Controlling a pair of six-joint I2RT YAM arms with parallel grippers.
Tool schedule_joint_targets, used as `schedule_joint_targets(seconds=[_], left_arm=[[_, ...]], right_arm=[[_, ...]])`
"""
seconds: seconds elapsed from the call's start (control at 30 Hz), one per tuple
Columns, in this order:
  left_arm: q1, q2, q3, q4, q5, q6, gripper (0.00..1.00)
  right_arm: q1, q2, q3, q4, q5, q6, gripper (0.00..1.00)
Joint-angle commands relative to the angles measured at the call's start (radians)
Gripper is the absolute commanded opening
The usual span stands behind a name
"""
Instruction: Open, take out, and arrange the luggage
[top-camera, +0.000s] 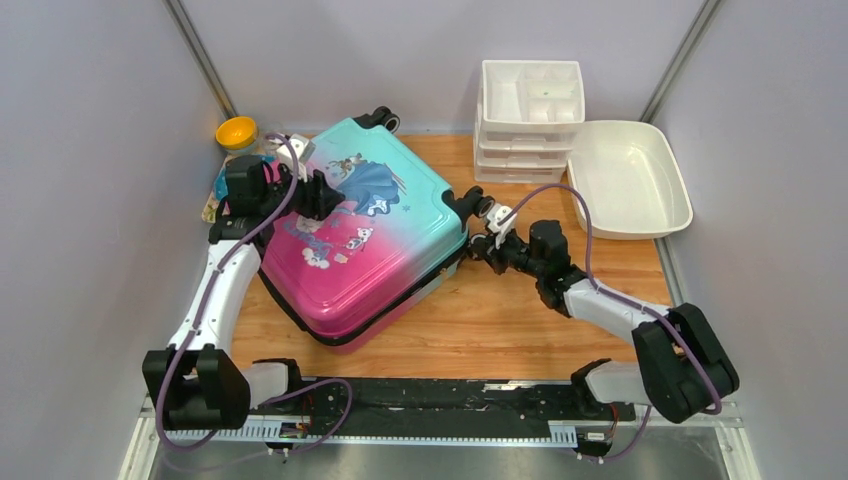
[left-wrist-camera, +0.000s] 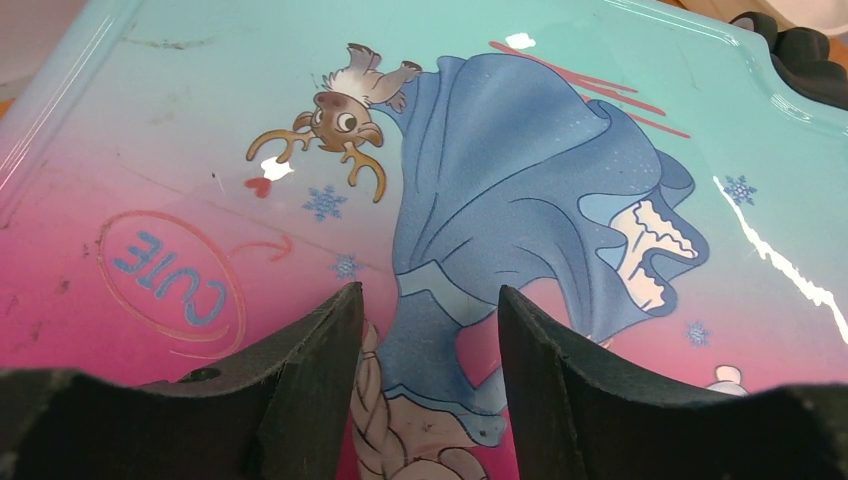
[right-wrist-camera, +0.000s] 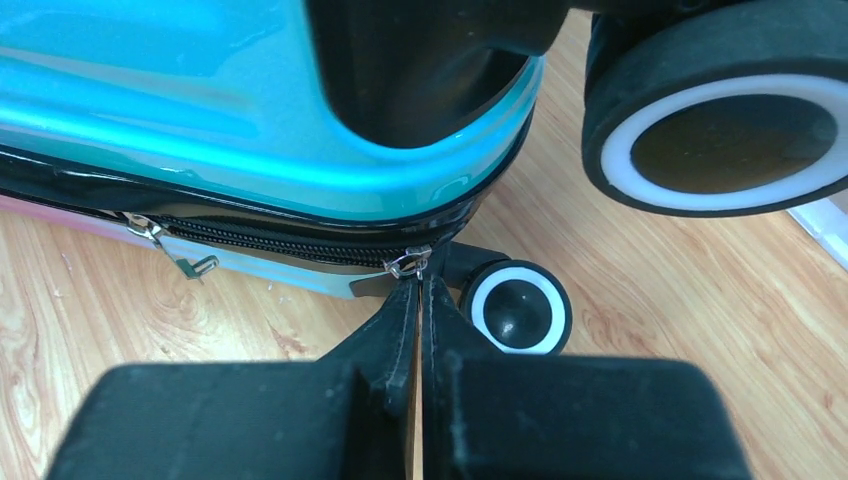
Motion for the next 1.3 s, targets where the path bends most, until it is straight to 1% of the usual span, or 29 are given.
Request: schedule_joint_targets(seconds=[0.0, 0.03, 0.13, 0.17, 0.2, 0.27, 0.3, 0.4, 0.47, 0.6, 0.63, 0.67, 0.7, 0.73, 0.77, 0.8, 1.0, 1.27], left_arm=[[0.000, 0.076, -0.047, -0.205, -0.066, 0.017, 0.61], [0.002, 0.081, -0.047, -0.205, -0.065, 0.017, 0.61], [0.000, 0.092, -0.047, -0.202, -0.049, 0.017, 0.61], [0.000, 0.095, -0.045, -0.201, -0.037, 0.017, 0.61], [0.000, 0.098, -0.045, -0.201, -0.034, 0.017, 0.61], [0.002, 0.110, -0.042, -0.201, -0.028, 0.022, 0.61], [0.000, 0.115, -0.040, -0.201, -0.026, 0.020, 0.61], [0.000, 0.133, -0.034, -0.199, -0.023, 0.025, 0.61], [0.000, 0.150, -0.030, -0.199, -0.022, 0.028, 0.61], [0.002, 0.187, -0.005, -0.204, -0.013, 0.042, 0.60], [0.002, 0.193, 0.007, -0.210, -0.009, 0.042, 0.60], [0.003, 0.205, 0.013, -0.211, 0.000, 0.046, 0.60], [0.003, 0.213, 0.016, -0.214, 0.003, 0.050, 0.60], [0.002, 0.217, 0.024, -0.219, 0.007, 0.054, 0.60], [0.002, 0.228, 0.029, -0.222, 0.012, 0.062, 0.60], [0.003, 0.236, 0.032, -0.222, 0.014, 0.060, 0.60], [0.003, 0.286, 0.073, -0.242, 0.029, 0.065, 0.61], [0.002, 0.325, 0.078, -0.231, 0.034, 0.073, 0.60]], right_arm=[[-0.134, 0.054, 0.079, 0.057, -0.021, -0.100, 0.00], [-0.153, 0.071, 0.083, 0.098, -0.080, -0.106, 0.00], [-0.208, 0.159, 0.129, 0.171, -0.176, -0.126, 0.00], [-0.234, 0.204, 0.148, 0.181, -0.211, -0.132, 0.00], [-0.248, 0.229, 0.181, 0.194, -0.290, -0.138, 0.00], [-0.276, 0.304, 0.227, 0.214, -0.363, -0.144, 0.00], [-0.283, 0.326, 0.278, 0.212, -0.424, -0.146, 0.00], [-0.297, 0.404, 0.338, 0.231, -0.484, -0.114, 0.00], [-0.303, 0.455, 0.375, 0.286, -0.507, -0.068, 0.00], [-0.305, 0.547, 0.395, 0.463, -0.575, 0.042, 0.00], [-0.306, 0.568, 0.395, 0.593, -0.589, 0.084, 0.00], [-0.306, 0.617, 0.396, 0.666, -0.601, 0.186, 0.00], [-0.305, 0.643, 0.404, 0.741, -0.619, 0.234, 0.00], [-0.305, 0.672, 0.413, 0.886, -0.618, 0.315, 0.00], [-0.305, 0.730, 0.442, 0.951, -0.615, 0.430, 0.00], [-0.305, 0.757, 0.458, 1.047, -0.600, 0.479, 0.01], [-0.293, 0.866, 0.579, 1.057, -0.566, 0.576, 0.00], [-0.253, 0.956, 0.663, 1.074, -0.537, 0.702, 0.03]])
